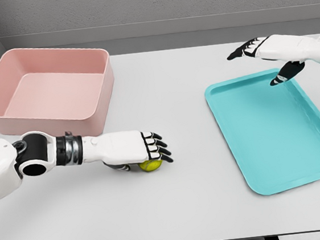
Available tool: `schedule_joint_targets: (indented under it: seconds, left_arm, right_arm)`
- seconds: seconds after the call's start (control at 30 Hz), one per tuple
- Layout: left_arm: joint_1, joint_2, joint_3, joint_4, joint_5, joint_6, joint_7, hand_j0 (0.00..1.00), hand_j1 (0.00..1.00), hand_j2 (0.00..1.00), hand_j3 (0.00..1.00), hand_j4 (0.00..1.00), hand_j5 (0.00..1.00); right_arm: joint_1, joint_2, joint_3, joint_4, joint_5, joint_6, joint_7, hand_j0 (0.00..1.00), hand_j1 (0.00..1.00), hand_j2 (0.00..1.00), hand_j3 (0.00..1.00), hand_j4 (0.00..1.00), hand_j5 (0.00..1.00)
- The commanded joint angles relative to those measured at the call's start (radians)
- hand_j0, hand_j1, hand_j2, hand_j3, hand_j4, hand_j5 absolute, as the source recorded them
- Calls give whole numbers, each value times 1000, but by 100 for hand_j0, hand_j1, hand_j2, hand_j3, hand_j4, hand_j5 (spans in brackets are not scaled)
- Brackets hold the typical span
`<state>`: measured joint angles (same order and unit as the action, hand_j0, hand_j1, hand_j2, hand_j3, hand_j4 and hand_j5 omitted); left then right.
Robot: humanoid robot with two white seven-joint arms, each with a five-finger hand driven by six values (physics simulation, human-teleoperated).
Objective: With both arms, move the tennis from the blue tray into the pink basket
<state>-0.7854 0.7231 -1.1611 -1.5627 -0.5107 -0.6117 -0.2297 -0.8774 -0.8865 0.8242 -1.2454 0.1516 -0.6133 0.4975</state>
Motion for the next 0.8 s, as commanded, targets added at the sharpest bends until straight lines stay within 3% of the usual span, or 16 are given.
schedule_joint_targets:
  seconds: [0.0, 0.07, 0.13, 0.6, 0.77]
  left_arm:
    - [0, 1, -2, 1, 9, 1, 1, 72, 72, 72, 72, 72, 72]
    - [0, 1, -2, 1, 9, 1, 1, 62, 62, 62, 62, 62, 62]
    - [2, 1, -2, 0, 9, 1, 1, 60, 60, 60, 60, 60, 60]
    - [8, 6, 0, -5, 17, 1, 3, 54, 54, 54, 54, 54, 54]
    - [6, 32, 14, -42, 29, 1, 3, 53, 53, 53, 53, 53, 53]
  right_arm:
    - [0, 0, -2, 0, -7, 2, 0, 100, 100, 100, 100, 100, 100]
    - [0, -2, -2, 0, -6, 2, 0, 100, 100, 100, 100, 100, 100]
    - [0, -2, -2, 0, -7, 2, 0, 100, 100, 100, 100, 100, 100]
    - [23, -9, -36, 0, -7, 2, 0, 100, 100, 100, 100, 100, 100]
    - [23, -8, -36, 0, -6, 2, 0, 100, 100, 100, 100, 100, 100]
